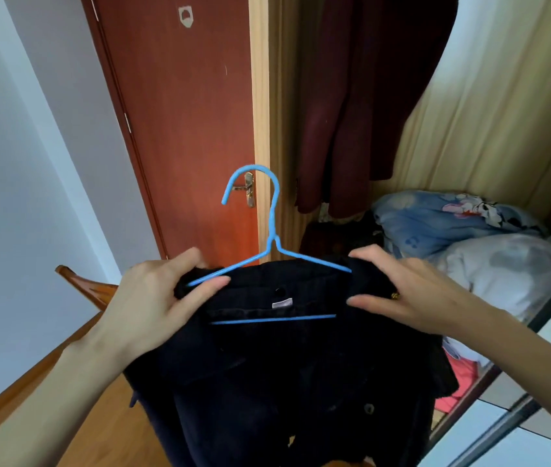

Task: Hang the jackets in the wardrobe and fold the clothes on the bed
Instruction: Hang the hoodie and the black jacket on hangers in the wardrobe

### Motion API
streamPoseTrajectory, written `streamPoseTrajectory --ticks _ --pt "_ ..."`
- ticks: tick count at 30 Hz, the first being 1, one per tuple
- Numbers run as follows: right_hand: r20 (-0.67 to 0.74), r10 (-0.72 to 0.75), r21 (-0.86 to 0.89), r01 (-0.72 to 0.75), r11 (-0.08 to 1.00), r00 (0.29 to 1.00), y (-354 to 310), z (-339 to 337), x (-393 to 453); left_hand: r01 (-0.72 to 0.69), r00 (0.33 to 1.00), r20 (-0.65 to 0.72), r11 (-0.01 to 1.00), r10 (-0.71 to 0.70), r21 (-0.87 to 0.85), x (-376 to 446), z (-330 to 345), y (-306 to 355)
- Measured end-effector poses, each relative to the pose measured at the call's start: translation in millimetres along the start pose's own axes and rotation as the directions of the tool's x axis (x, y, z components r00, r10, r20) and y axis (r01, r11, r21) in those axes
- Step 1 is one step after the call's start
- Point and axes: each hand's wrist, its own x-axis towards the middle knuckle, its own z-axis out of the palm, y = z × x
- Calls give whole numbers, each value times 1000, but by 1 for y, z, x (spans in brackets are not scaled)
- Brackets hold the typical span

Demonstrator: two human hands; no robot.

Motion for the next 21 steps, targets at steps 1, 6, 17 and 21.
streamPoseTrajectory --ticks 1,6,17,21 --pt "-30 -33 -44 32 999 999 -4 -2 1 -39 999 -2 999 39 13 3 1 5" --pt "-196 -102 -153 72 986 975 -27 -26 11 -217 972 -82 974 222 66 24 -6 36" --pt "-284 6 144 36 989 959 -15 -50 10 -228 971 67 972 231 -48 49 -8 30" --pt "-263 57 199 -3 980 963 -13 -48 4 -285 953 102 959 284 -9 61 12 51"
